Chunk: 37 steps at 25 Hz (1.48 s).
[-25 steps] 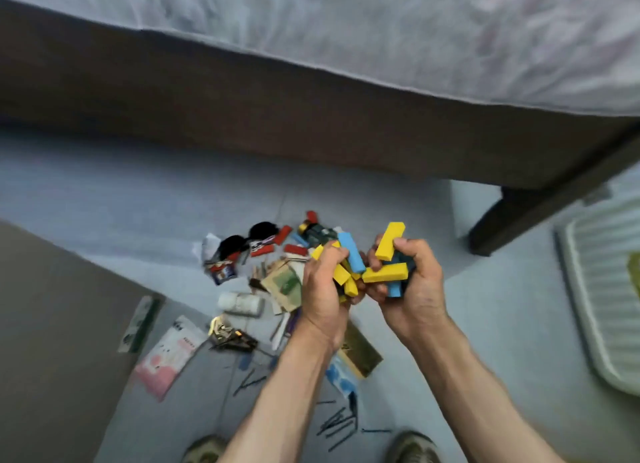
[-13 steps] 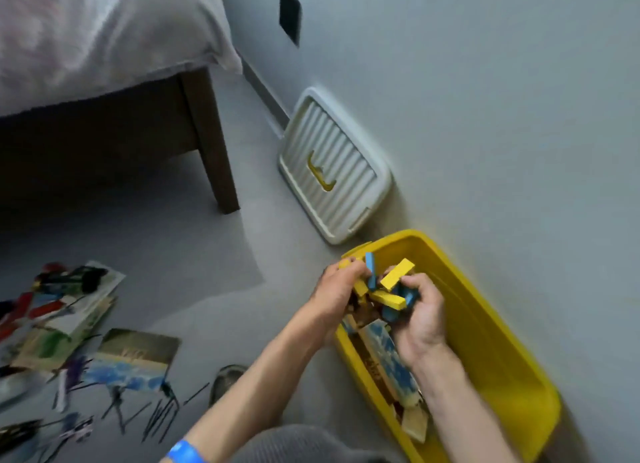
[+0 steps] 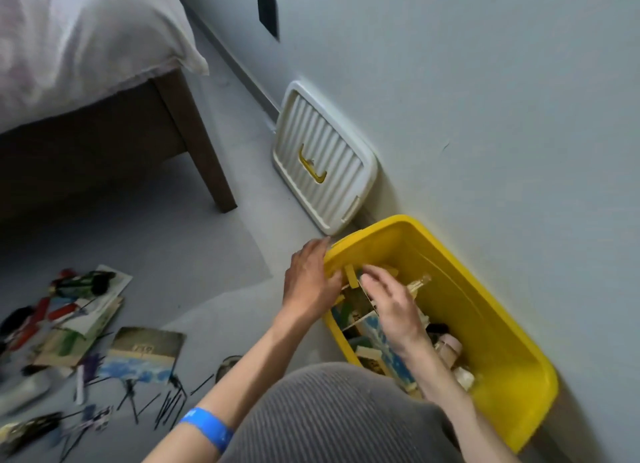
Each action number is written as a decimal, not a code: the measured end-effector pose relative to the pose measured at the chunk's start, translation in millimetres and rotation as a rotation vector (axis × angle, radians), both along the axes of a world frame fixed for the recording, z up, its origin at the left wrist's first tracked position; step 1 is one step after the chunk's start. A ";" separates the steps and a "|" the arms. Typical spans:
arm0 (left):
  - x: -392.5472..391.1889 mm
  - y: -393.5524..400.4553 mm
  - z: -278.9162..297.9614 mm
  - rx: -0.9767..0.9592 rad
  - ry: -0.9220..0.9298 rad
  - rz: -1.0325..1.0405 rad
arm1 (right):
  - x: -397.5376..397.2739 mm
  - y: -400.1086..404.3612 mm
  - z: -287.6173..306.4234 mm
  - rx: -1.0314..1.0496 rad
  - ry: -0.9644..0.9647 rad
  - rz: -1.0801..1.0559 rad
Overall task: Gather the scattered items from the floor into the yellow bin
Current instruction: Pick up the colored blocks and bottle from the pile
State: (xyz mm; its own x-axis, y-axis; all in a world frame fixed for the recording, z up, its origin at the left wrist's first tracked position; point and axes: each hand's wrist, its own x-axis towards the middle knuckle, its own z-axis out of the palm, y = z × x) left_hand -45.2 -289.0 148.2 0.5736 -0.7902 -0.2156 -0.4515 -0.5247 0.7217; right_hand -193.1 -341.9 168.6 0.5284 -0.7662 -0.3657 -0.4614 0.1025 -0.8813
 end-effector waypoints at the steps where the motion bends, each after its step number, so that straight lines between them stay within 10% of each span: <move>1: 1.9 2.6 -7.5 0.113 -0.024 -0.015 | 1.8 7.5 -3.3 -0.060 0.181 0.199; 7: 20.9 33.3 -20.8 0.247 0.232 0.231 | 19.8 51.7 -39.8 -0.363 0.737 0.821; 20: 165.3 116.9 -28.8 -0.248 0.444 0.735 | 182.8 94.6 -44.5 -0.619 0.414 0.851; 28: 179.9 161.0 -37.5 -0.011 -0.241 0.337 | 268.6 80.0 -44.0 -0.835 0.392 0.890; 32: 171.8 206.9 -24.2 0.130 -0.265 0.388 | 274.7 91.5 -28.0 -0.962 0.610 1.036; 37: 146.3 290.7 -8.3 0.221 -0.248 0.506 | 269.8 171.9 -10.8 -1.080 0.185 1.296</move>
State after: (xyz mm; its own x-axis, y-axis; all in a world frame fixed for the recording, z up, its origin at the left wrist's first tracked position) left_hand 101.1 1.7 139.9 0.9206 -0.3583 -0.1550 -0.2481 -0.8435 0.4764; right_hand 76.7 -170.0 157.8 0.9753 0.1799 -0.1283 0.1488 -0.9640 -0.2204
